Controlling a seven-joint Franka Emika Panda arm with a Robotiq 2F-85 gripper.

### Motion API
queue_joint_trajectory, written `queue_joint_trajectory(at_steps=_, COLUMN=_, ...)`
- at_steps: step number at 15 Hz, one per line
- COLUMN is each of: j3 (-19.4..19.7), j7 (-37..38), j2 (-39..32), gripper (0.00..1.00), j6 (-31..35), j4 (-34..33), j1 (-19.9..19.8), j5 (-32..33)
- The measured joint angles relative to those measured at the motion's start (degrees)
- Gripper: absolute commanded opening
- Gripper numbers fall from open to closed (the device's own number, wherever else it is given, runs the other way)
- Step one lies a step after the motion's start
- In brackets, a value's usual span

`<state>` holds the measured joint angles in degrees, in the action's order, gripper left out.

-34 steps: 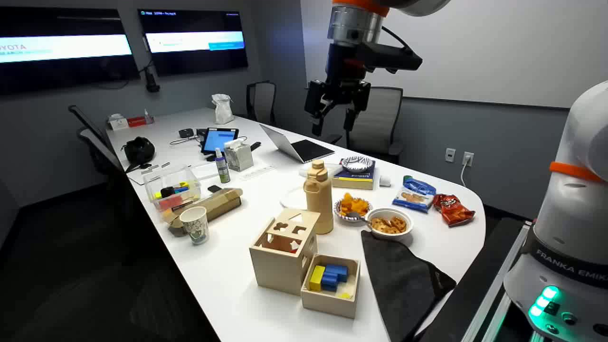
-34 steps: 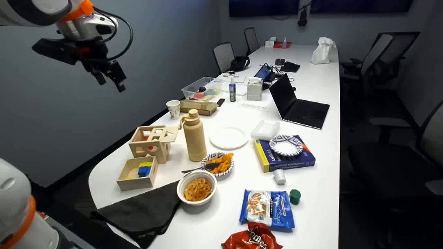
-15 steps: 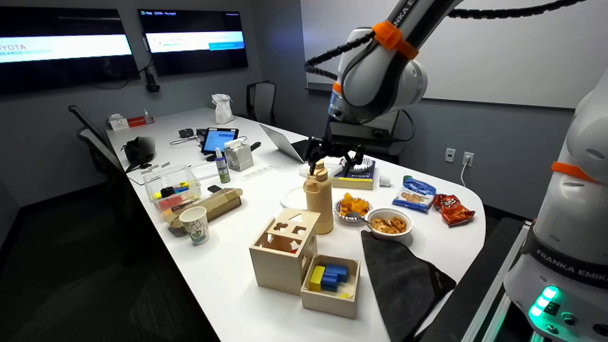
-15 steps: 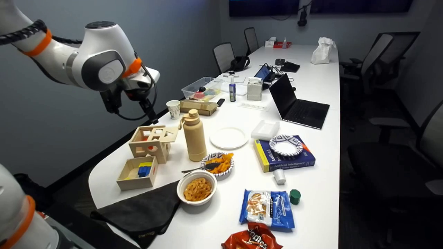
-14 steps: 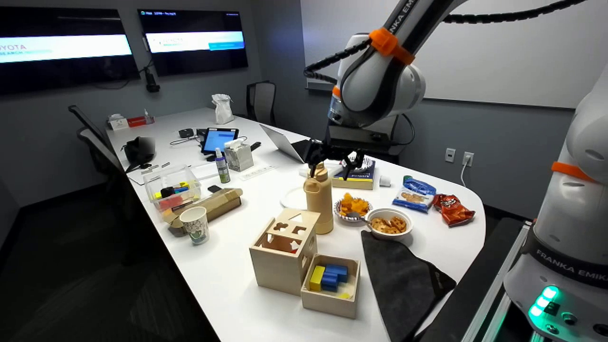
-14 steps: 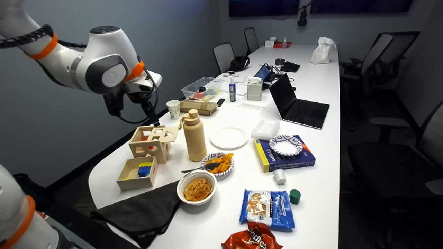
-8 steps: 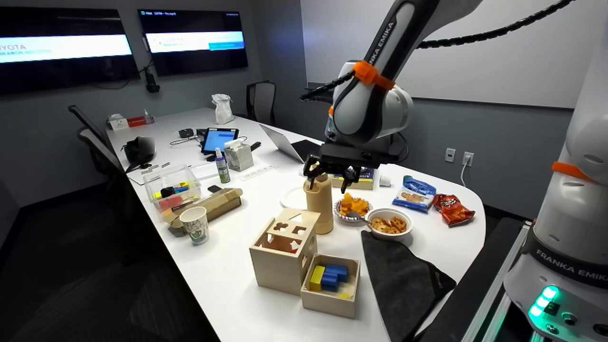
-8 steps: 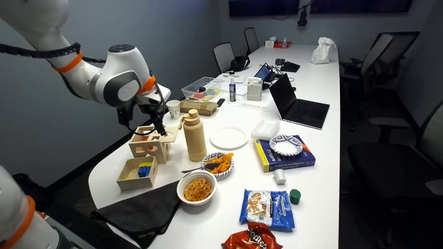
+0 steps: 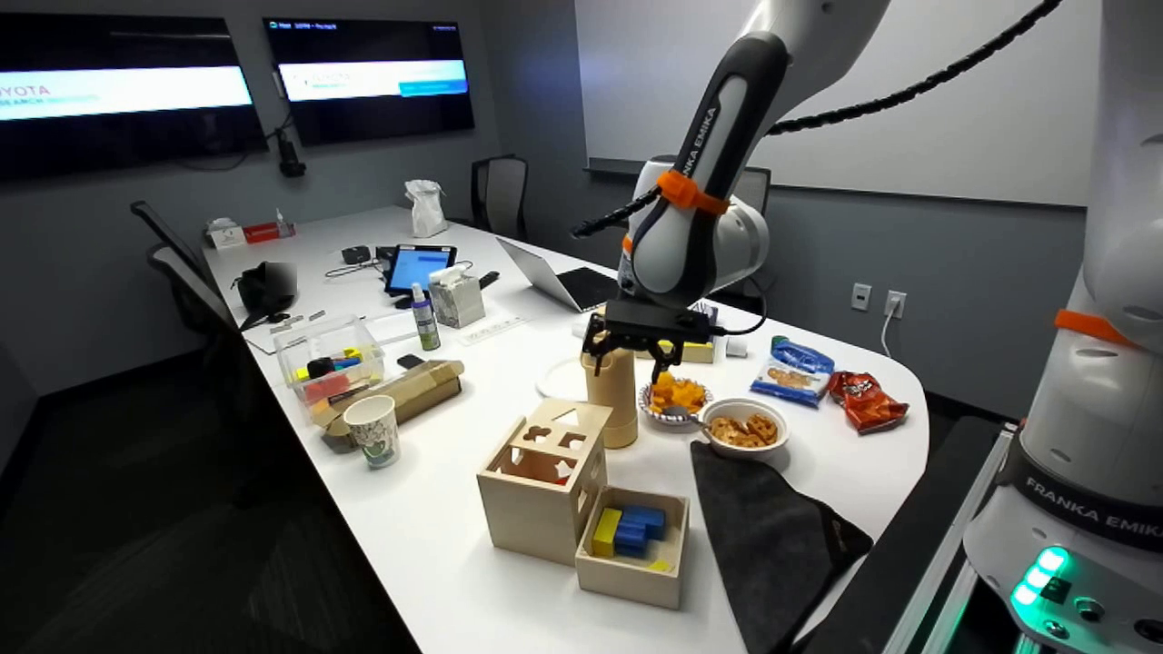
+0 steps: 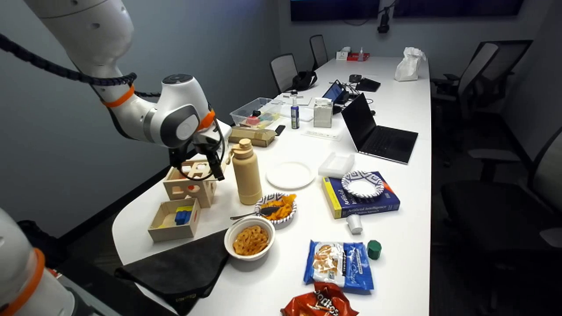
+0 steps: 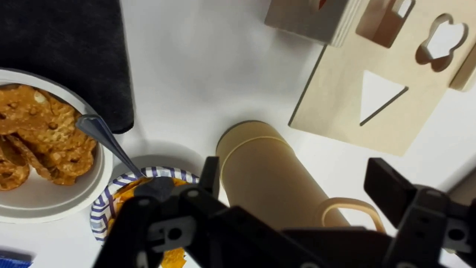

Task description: Close the lid on the wooden toy box.

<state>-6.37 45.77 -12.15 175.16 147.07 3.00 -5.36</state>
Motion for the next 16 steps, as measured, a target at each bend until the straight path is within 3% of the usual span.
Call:
queue_joint_trajectory(at_steps=8, j3=3.2, j7=-0.1, j2=-8.7, gripper=1.00, j6=1.1, j4=-6.2, j1=5.9, j5=-4.4)
queue_joint_trajectory(at_steps=16, j3=5.0, j7=-0.5, j2=-12.1, gripper=1.00, j6=6.7, j4=-7.6, j1=8.8, j5=-8.0)
